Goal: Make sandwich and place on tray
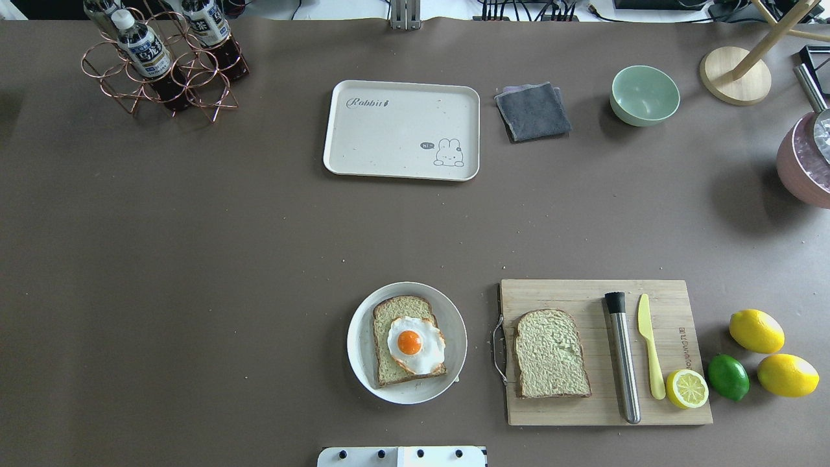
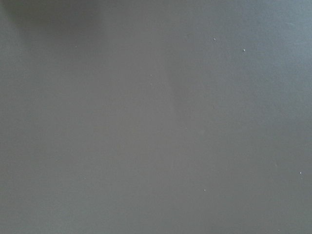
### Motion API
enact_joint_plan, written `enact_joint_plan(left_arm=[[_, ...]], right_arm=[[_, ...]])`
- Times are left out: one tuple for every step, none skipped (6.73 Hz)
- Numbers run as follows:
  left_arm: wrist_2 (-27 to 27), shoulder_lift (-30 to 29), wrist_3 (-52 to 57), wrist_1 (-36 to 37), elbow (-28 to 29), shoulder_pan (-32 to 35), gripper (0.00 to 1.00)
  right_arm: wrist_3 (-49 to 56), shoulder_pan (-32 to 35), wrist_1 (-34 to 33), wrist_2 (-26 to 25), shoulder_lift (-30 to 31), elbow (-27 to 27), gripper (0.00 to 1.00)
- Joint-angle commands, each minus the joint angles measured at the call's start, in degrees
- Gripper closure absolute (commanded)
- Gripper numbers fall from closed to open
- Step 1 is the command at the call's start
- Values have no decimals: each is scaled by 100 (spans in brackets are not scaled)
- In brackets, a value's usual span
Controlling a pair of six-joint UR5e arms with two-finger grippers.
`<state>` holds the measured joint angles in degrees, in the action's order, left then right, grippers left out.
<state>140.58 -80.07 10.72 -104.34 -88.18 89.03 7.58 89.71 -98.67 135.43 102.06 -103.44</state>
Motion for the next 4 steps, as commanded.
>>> enact_joint_plan(left_arm=[[31, -61, -17, -182, -24, 0, 3], [23, -88, -61, -445, -50, 0, 3], [23, -270, -70, -456, -50, 0, 3], [23, -403, -62, -491, -129, 9, 3]], right_arm=[[16, -41, 75, 27, -45, -36, 0], [16, -41, 885, 27, 16, -36, 0], [-10, -41, 1798, 1, 68, 7, 0], [-54, -41, 2008, 61, 60, -1, 0]])
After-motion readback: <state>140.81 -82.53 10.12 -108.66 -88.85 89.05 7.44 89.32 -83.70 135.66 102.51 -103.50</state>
